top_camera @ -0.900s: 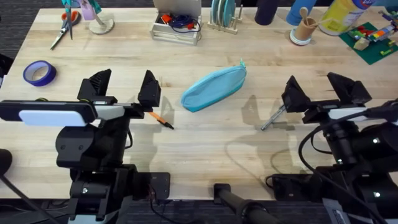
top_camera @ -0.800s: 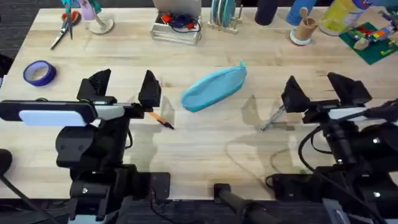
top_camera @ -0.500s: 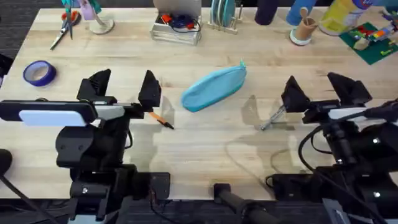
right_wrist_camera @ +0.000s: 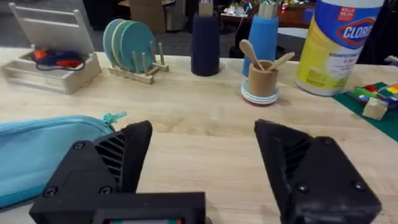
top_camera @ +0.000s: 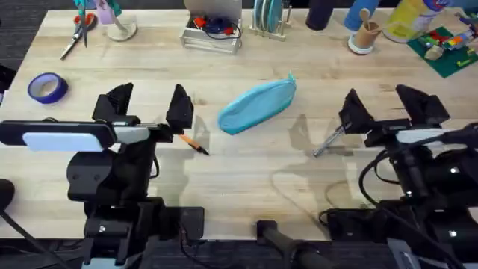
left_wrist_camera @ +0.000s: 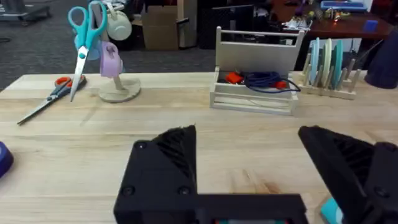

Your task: Unzip the bag, pick up the pens from the table one at a time and place them inside, then zip the bag closed.

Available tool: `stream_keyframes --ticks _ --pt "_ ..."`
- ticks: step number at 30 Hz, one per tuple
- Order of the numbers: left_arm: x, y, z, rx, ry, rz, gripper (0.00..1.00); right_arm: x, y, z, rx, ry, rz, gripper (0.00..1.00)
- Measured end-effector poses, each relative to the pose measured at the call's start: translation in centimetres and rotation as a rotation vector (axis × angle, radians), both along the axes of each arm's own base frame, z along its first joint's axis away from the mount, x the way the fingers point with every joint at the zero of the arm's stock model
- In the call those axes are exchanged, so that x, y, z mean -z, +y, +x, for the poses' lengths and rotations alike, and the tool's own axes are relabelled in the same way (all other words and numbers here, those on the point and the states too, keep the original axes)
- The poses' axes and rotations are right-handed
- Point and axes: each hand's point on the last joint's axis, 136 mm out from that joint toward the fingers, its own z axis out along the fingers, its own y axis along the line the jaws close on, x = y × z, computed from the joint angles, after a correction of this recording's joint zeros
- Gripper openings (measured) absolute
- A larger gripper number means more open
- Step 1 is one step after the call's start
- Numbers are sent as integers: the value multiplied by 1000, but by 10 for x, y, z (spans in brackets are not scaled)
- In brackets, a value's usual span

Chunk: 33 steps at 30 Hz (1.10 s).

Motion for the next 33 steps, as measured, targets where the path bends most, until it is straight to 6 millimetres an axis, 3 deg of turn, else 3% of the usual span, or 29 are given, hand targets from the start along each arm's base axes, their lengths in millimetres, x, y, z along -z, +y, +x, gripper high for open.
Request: stream_keyframes --ticks 5,13,17,23,33 --pt "-1 0 0 3 2 -11 994 -11 1 -1 -8 -19 11 997" --pt "-36 -1 -14 4 15 -13 993 -81 2 -11 -14 -134 30 996" --pt "-55 -1 -20 3 41 -15 992 -108 2 -7 -14 -114 31 996" --pt "-74 -1 -17 3 118 -16 993 -108 2 14 -11 100 31 996" --pt "-75 -20 6 104 432 -83 992 -106 3 38 -6 423 32 996"
